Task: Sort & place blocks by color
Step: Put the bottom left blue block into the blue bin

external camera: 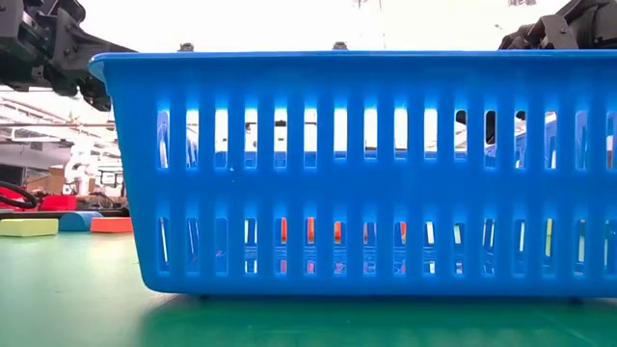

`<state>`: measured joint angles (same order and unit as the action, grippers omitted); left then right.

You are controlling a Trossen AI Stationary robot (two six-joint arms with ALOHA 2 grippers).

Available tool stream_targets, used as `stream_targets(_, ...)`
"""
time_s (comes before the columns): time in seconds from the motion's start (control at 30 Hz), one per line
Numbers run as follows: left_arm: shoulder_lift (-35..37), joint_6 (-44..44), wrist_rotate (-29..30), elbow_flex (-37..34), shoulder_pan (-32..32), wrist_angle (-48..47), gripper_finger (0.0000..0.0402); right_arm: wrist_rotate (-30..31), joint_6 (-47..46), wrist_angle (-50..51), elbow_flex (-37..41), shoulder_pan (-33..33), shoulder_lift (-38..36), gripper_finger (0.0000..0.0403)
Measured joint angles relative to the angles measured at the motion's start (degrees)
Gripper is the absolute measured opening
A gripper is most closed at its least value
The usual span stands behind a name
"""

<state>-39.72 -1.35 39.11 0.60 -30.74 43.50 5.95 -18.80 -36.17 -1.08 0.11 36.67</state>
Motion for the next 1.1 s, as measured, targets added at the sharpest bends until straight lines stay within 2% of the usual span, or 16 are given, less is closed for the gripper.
stream_targets(0.37, 0.0, 1.6, -0.1, 0.0, 0.0, 7.8, 0.0198, 0.0, 0.0, 0.0, 0.0, 0.0, 0.0, 0.0281)
stream_targets(0.57, 0.0, 8.1, -0.1, 2.4, 2.0, 4.7, 0.0198, 0.0, 0.0, 0.0, 0.0, 0.0, 0.0, 0.0281)
stream_targets(0.73, 0.0, 12.7, -0.2, 8.4, 5.7, -8.4, 0.0198, 0.0, 0.0, 0.0, 0.0, 0.0, 0.0, 0.0281)
stream_targets(1.0, -1.8, 29.9, -0.5, 22.4, 12.6, -47.3, 0.0198, 0.0, 0.0, 0.0, 0.0, 0.0, 0.0, 0.0281)
stream_targets(1.1, -4.2, 33.5, -6.3, 24.8, 14.7, -55.0, 0.0198, 0.0, 0.0, 0.0, 0.0, 0.0, 0.0, 0.0281)
